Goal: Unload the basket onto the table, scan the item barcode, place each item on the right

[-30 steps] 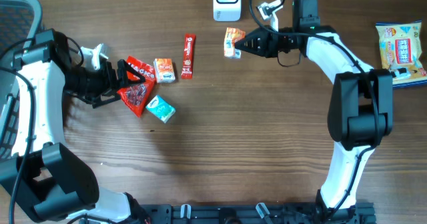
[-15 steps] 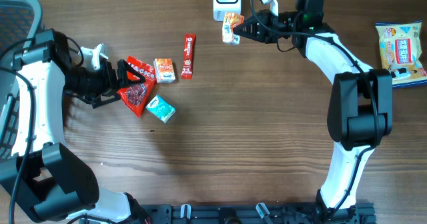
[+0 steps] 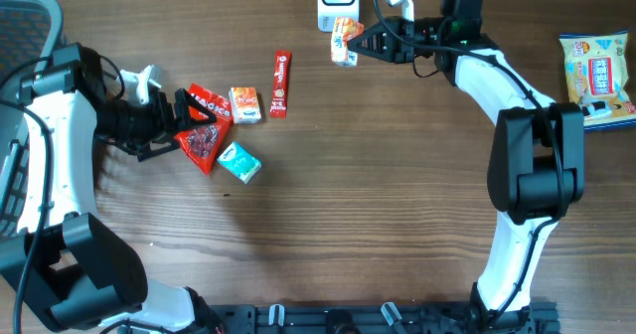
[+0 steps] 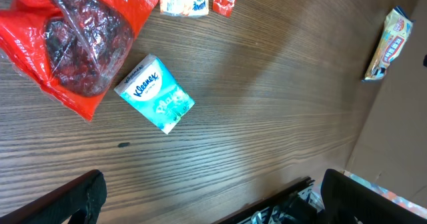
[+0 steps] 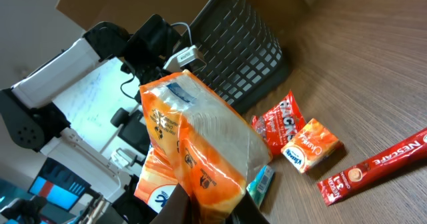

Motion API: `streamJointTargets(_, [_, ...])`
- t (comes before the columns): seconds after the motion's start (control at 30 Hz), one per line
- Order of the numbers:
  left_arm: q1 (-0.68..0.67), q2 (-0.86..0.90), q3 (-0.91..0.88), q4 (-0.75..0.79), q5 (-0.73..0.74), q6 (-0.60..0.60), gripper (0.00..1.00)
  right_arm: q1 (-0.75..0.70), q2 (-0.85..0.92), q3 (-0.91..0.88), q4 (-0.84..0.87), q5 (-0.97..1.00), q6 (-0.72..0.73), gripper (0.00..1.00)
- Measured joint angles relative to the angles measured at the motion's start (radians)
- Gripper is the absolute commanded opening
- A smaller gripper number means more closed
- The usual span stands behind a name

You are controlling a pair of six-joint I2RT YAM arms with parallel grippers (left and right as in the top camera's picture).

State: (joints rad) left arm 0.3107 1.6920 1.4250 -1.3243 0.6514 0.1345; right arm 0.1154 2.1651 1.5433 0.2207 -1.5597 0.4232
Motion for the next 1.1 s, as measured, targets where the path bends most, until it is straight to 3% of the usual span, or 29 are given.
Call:
streamJointTargets(0.57, [0.000,0.000,0.000,0.000,0.000,0.000,1.00,0.000,0.000,0.000,0.049,0.000,0.045,0.04])
streamJointTargets(0.87, [0.000,0.000,0.000,0.000,0.000,0.000,1.00,-0.008,-0.002,-0.001,0.335,0.118,0.443,0.05])
streamJointTargets(1.0, [0.000,0.000,0.000,0.001,0.000,0.000,1.00,-0.012,-0.008,0.002,0.142,0.267,0.498,0.05])
streamJointTargets(1.1, [0.000,0.000,0.000,-0.001,0.000,0.000,1.00,-0.009,-0.036,0.002,-0.232,0.486,0.405,0.04])
